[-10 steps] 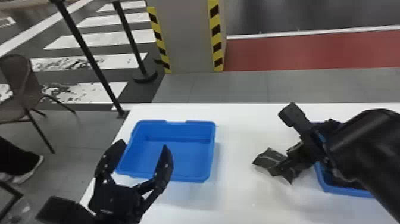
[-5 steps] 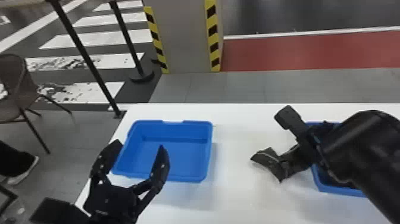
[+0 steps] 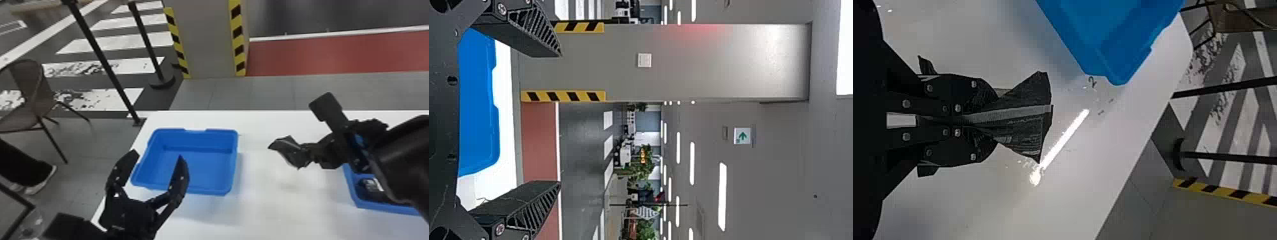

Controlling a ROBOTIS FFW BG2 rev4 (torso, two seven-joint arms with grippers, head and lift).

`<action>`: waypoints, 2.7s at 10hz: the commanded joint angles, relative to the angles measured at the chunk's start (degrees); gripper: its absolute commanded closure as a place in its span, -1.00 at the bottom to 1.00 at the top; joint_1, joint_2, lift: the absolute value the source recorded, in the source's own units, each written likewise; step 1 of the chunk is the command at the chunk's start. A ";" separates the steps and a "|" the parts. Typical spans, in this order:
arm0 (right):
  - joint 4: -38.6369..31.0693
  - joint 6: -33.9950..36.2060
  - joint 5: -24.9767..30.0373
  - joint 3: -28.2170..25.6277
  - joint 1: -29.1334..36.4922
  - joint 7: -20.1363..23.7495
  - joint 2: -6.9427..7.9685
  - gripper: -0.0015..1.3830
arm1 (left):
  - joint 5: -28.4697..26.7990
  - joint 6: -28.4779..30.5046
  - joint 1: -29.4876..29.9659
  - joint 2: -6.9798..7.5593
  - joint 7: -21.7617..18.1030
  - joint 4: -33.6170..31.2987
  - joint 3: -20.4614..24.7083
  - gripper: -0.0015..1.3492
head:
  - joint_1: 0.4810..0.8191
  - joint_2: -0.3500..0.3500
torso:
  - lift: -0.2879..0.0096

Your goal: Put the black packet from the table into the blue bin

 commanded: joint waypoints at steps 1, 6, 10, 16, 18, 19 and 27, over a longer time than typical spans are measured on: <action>-12.17 -0.77 1.78 -8.49 8.29 -2.99 0.07 0.60 | 0.11 -0.21 0.16 0.00 -0.01 0.00 0.04 -0.83 | 0.27 0.74 | 0.20; -18.21 2.19 9.78 -22.31 16.31 -6.86 0.51 0.60 | 0.11 -1.06 0.44 -0.09 -0.01 0.00 0.27 -0.83 | 0.27 0.17 | 0.20; -20.04 3.73 9.89 -23.00 18.14 -8.44 0.77 -0.86 | 0.00 -1.20 0.44 -0.26 -0.01 0.00 0.50 -0.83 | 0.27 0.08 | 0.20; -38.60 -32.55 -0.39 -31.80 44.57 -23.03 4.99 -0.79 | 0.00 -1.20 0.30 -0.35 -0.01 0.00 0.50 -0.83 | 0.27 -0.01 | 0.20; -35.65 -49.70 -6.22 -32.60 49.64 -23.21 5.52 -0.79 | 0.00 -1.20 0.30 -0.35 -0.01 0.00 0.50 -0.83 | 0.27 0.03 | 0.20; -36.21 -53.92 -7.82 -32.60 52.31 -23.12 5.61 -0.79 | 0.00 -1.20 0.16 -0.35 -0.01 0.00 0.39 -0.83 | 0.27 0.05 | 0.20; -53.65 -51.39 -14.56 -35.22 75.23 -20.92 6.05 -0.80 | -0.46 -1.06 0.02 -0.26 -0.01 0.00 0.39 -0.83 | 0.27 0.19 | 0.20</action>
